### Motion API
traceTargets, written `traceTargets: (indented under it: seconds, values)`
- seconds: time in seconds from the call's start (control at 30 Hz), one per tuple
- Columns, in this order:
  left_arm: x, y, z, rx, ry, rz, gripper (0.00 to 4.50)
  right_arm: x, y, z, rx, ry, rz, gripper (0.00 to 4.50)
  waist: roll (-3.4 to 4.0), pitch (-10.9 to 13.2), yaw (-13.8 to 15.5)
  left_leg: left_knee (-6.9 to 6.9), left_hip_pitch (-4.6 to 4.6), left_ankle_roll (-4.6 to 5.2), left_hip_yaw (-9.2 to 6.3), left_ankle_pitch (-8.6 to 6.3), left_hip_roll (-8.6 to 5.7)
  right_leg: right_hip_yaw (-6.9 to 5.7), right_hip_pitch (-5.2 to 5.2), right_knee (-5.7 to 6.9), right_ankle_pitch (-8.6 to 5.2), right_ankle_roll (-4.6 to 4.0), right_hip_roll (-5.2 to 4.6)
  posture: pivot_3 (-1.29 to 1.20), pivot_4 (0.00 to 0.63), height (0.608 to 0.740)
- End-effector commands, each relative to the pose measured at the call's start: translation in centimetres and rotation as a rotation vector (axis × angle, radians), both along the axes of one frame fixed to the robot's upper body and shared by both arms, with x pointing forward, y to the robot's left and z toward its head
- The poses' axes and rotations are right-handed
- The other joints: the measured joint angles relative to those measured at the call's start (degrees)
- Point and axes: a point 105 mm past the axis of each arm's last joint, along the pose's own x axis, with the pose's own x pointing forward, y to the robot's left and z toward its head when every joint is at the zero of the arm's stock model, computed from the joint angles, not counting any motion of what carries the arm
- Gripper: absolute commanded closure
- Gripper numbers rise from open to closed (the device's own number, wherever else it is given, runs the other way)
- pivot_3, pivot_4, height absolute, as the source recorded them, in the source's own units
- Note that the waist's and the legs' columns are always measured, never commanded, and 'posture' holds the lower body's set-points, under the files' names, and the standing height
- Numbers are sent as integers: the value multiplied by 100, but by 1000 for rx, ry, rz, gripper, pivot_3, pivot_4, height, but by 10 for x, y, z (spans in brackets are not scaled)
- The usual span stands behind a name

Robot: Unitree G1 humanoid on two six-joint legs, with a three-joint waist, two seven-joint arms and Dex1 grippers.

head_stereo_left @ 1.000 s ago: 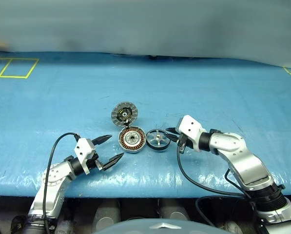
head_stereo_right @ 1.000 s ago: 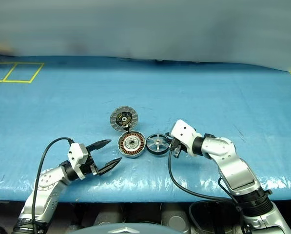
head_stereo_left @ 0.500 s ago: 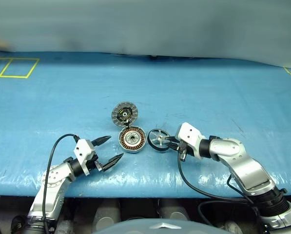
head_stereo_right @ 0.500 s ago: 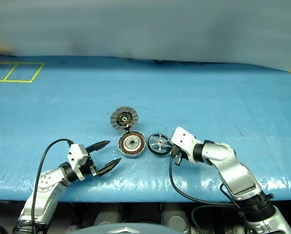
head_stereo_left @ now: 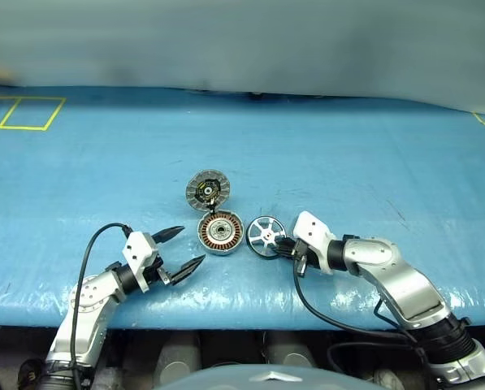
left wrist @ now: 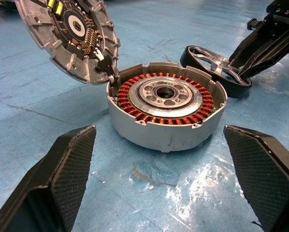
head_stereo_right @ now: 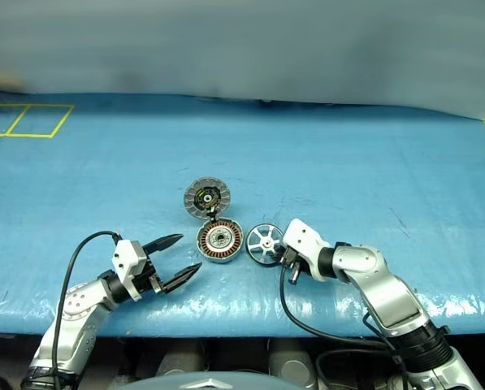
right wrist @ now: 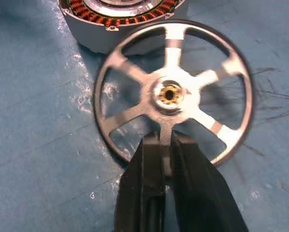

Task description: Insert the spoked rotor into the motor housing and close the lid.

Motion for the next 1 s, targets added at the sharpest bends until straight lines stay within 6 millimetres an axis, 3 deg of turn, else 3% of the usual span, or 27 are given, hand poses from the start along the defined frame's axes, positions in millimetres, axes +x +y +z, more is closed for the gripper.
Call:
traceTargets:
  seconds: [0.03,0.23,0.37,0.6,1.0]
  values:
    - [0,-1,10,0,-47,-3,0,5,-4,15,65,-34,-33,4477,0,0,1,0,0,0,0,0,0,0,0,0,0,0,0,0,150,740]
    - [-1,-2,11,-11,-44,-8,0,17,-13,52,163,-147,-70,4477,0,0,-2,2,-1,0,0,0,0,1,0,0,1,1,0,0,150,740]
    - [-1,-4,12,-32,-47,-20,0,14,0,63,266,-141,-11,4477,0,0,-7,-1,-1,0,-1,0,2,0,-1,1,1,1,3,0,150,740]
    - [-1,-7,13,-46,-42,-36,0,5,39,61,384,-57,130,4477,1,1,-12,1,-1,0,0,0,1,1,0,2,2,3,2,0,150,740]
    - [0,-7,13,-43,-51,-45,0,16,60,47,410,43,212,4477,1,1,-6,1,-1,0,-2,0,1,-1,0,2,4,4,2,0,150,740]
